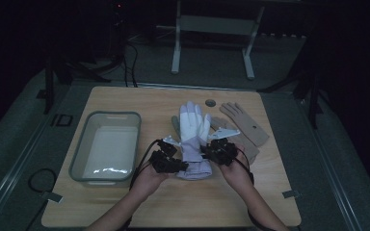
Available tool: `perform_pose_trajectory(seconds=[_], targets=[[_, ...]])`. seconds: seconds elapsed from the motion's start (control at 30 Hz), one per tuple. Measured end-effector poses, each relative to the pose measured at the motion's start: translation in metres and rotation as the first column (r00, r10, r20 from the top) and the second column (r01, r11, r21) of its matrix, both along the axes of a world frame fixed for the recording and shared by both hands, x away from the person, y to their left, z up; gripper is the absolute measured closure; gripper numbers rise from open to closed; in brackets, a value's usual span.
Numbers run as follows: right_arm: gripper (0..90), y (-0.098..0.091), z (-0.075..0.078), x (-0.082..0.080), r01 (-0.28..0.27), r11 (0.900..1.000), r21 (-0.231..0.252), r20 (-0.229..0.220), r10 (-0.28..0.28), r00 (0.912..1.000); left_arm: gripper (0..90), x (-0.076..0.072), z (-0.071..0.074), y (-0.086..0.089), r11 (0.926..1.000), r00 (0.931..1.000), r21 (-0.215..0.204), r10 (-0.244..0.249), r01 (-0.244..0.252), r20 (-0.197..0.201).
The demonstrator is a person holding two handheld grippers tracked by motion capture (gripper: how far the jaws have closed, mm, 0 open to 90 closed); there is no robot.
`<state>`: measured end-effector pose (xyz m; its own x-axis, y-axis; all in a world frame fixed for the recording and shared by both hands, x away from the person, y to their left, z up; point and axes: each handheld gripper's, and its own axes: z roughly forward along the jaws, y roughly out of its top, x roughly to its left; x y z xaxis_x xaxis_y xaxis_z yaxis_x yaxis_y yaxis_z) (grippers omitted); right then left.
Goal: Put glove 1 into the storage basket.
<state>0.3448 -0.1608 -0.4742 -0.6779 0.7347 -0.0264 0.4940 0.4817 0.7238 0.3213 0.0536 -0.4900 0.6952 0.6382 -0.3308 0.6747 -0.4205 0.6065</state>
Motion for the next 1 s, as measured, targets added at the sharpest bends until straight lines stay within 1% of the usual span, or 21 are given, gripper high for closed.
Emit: perform_pose_trajectory(seconds=[0.03, 0.07, 0.23, 0.27, 0.3, 0.33, 0.37, 0.4, 0.43, 0.47, 0.5, 0.53, 0.57, 0.67, 0.7, 0.77, 0.8, 0.83, 0.87, 0.9, 1.0], targets=[[81.1, 0.0, 0.0, 0.0, 0.0, 1.0, 0.0, 0.0, 0.0, 1.0, 76.6, 0.0, 0.002, 0.002, 1.0, 1.0, 0.002, -0.002, 0.002, 0.004], [81.1, 0.003, 0.005, 0.001, 0.0, 0.9998, 0.018, -0.003, 0.001, 1.0, 76.6, 0.0, 0.006, 0.005, 1.0, 0.9999, 0.006, -0.001, 0.001, 0.011], [81.2, 0.017, 0.015, 0.001, -0.001, 0.9998, 0.022, 0.013, 0.001, 0.9999, 76.6, 0.0, 0.018, 0.02, 0.9999, 0.9996, 0.016, 0.005, -0.005, 0.028], [81.2, 0.026, 0.021, 0.002, -0.002, 0.9997, 0.023, 0.022, 0.001, 0.9998, 76.6, 0.0, 0.022, 0.025, 0.9998, 0.9994, 0.015, 0.011, -0.011, 0.033], [81.2, 0.026, 0.021, 0.002, -0.002, 0.9997, 0.023, 0.022, 0.001, 0.9998, 76.6, 0.0, 0.023, 0.028, 0.9998, 0.9992, 0.019, 0.011, -0.012, 0.038], [81.2, 0.035, 0.026, 0.004, -0.005, 0.9996, 0.029, 0.027, 0.004, 0.9996, 76.6, 0.0, 0.028, 0.038, 0.9996, 0.9987, 0.012, 0.025, -0.025, 0.045], [81.2, 0.035, 0.026, 0.004, -0.005, 0.9996, 0.029, 0.027, 0.004, 0.9996, 76.6, 0.0, 0.028, 0.038, 0.9996, 0.9987, 0.012, 0.025, -0.025, 0.045], [81.2, 0.045, 0.032, 0.007, -0.012, 0.9994, 0.034, 0.035, 0.011, 0.9993, 76.6, 0.001, 0.034, 0.049, 0.9994, 0.998, 0.014, 0.031, -0.032, 0.054], [81.2, 0.045, 0.032, 0.007, -0.012, 0.9994, 0.034, 0.035, 0.011, 0.9993, 76.5, 0.001, 0.034, 0.049, 0.9994, 0.998, 0.014, 0.031, -0.032, 0.054], [81.2, 0.055, 0.039, 0.009, -0.018, 0.9992, 0.035, 0.041, 0.016, 0.999, 76.5, 0.003, 0.039, 0.059, 0.9992, 0.9973, 0.006, 0.04, -0.04, 0.061], [81.2, 0.055, 0.039, 0.009, -0.018, 0.9992, 0.035, 0.041, 0.016, 0.999, 76.5, 0.003, 0.039, 0.059, 0.9992, 0.9973, 0.006, 0.04, -0.04, 0.061], [81.2, 0.066, 0.045, 0.011, -0.024, 0.9991, 0.036, 0.053, 0.023, 0.9984, 76.5, 0.003, 0.044, 0.07, 0.9988, 0.9966, 0.011, 0.046, -0.047, 0.068], [81.2, 0.066, 0.045, 0.011, -0.024, 0.9991, 0.036, 0.053, 0.023, 0.9984, 76.5, 0.003, 0.044, 0.07, 0.9988, 0.9966, 0.011, 0.046, -0.047, 0.068], [81.2, 0.086, 0.053, 0.014, -0.041, 0.998, 0.048, 0.047, 0.039, 0.9981, 76.5, 0.002, 0.054, 0.089, 0.9975, 0.9954, 0.035, 0.059, -0.062, 0.076], [81.2, 0.086, 0.053, 0.014, -0.041, 0.998, 0.048, 0.047, 0.039, 0.9981, 76.5, 0.002, 0.054, 0.089, 0.9975, 0.9954, 0.035, 0.059, -0.062, 0.076], [81.2, 0.097, 0.055, 0.015, -0.049, 0.9974, 0.053, 0.05, 0.047, 0.9976, 76.5, 0.001, 0.058, 0.099, 0.9964, 0.9944, 0.044, 0.069, -0.073, 0.079], [81.2, 0.108, 0.058, 0.016, -0.061, 0.9965, 0.056, 0.051, 0.058, 0.997, 76.5, 0.0, 0.06, 0.106, 0.9957, 0.9938, 0.05, 0.074, -0.078, 0.083], [81.2, 0.108, 0.058, 0.016, -0.061, 0.9965, 0.056, 0.051, 0.058, 0.997, 76.5, -0.001, 0.062, 0.11, 0.995, 0.9931, 0.051, 0.082, -0.086, 0.084], [81.1, 0.119, 0.059, 0.016, -0.072, 0.9952, 0.067, 0.047, 0.069, 0.9965, 76.5, -0.002, 0.063, 0.117, 0.9945, 0.9932, 0.058, 0.082, -0.087, 0.083], [81.1, 0.119, 0.059, 0.016, -0.072, 0.9952, 0.067, 0.047, 0.069, 0.9965, 76.5, -0.003, 0.064, 0.121, 0.9938, 0.9926, 0.062, 0.087, -0.092, 0.084], [81.1, 0.133, 0.06, 0.018, -0.093, 0.9922, 0.083, 0.039, 0.09, 0.9952, 76.4, -0.007, 0.068, 0.139, 0.9914, 0.9912, 0.072, 0.103, -0.109, 0.083]])
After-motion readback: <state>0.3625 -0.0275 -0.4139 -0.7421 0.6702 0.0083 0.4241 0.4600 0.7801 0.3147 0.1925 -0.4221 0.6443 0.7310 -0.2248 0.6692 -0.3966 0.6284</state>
